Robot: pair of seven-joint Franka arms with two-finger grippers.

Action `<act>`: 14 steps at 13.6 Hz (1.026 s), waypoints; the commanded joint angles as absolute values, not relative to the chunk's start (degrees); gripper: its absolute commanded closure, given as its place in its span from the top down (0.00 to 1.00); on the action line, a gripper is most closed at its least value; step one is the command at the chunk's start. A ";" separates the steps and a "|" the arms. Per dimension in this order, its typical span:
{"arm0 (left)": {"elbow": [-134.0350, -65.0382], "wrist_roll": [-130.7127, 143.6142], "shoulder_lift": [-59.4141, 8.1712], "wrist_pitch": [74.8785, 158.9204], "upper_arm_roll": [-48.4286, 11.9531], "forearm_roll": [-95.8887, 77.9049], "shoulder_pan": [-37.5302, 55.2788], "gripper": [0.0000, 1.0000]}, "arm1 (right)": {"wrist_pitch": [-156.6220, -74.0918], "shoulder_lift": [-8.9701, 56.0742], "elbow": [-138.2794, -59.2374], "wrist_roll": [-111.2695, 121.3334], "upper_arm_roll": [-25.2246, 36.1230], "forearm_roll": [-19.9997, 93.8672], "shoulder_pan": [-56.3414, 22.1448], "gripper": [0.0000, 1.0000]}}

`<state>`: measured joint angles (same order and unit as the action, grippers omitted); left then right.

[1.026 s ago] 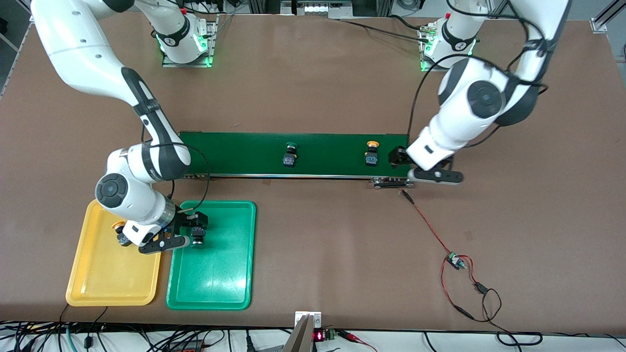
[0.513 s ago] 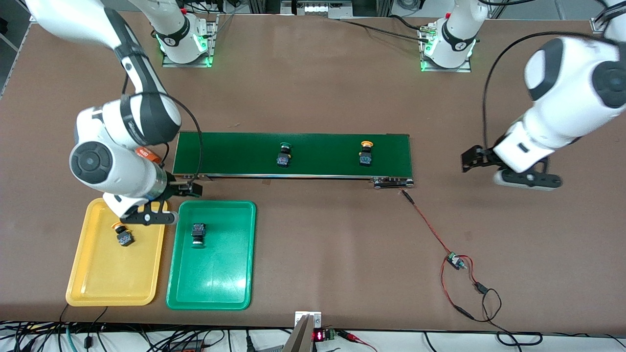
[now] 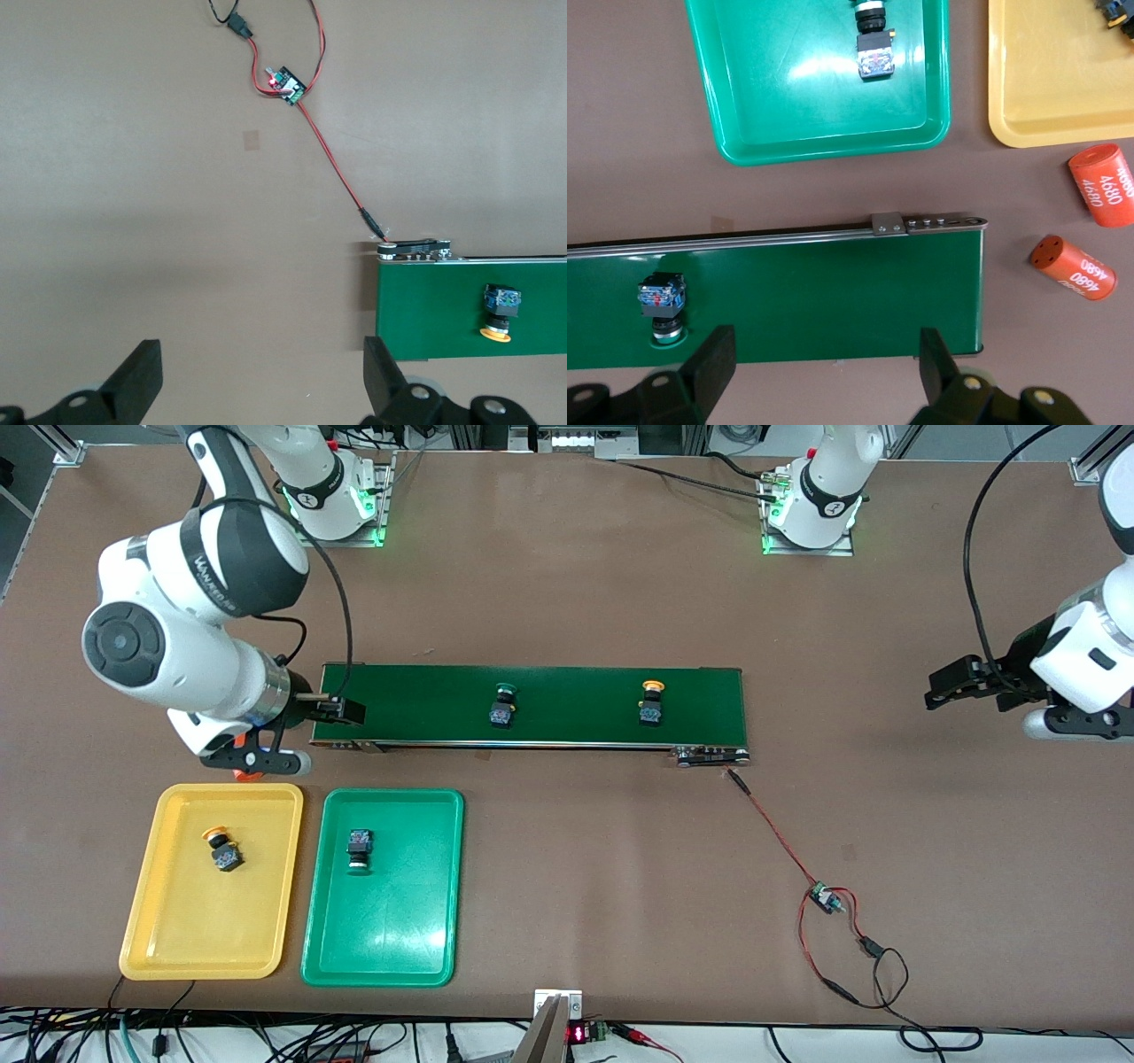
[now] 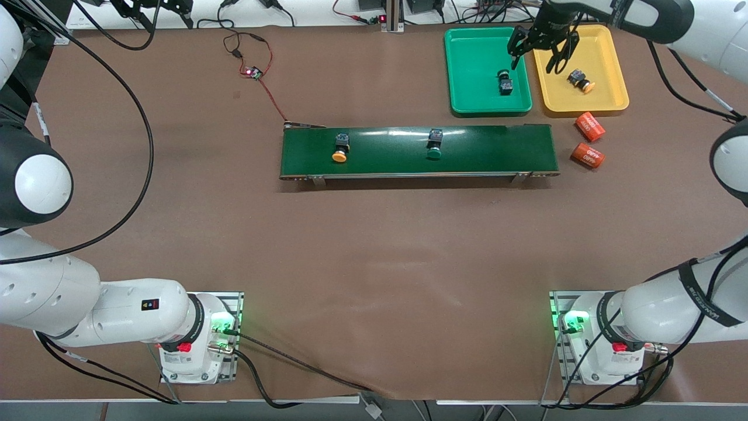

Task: Sort buttons by color to trays
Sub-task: 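Return the right gripper to the belt and grasp the next button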

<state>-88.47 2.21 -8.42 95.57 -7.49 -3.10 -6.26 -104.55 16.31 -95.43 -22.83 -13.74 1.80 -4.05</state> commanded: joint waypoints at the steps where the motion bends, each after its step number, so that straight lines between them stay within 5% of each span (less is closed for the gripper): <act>1: -86.40 1.41 -10.02 94.48 -7.65 -3.25 -6.50 1.00 | -116.41 6.70 -111.31 -22.85 -13.80 2.72 -3.96 0.94; 6: -84.65 1.23 -10.11 94.57 -7.56 -1.67 -7.82 1.00 | -133.14 -2.01 -128.30 -22.76 -14.41 2.81 -4.04 0.95; 14: -80.60 1.50 -9.76 90.00 -7.39 -1.49 -7.82 1.00 | -134.30 -0.19 -130.69 -34.19 -20.92 3.34 -4.39 1.00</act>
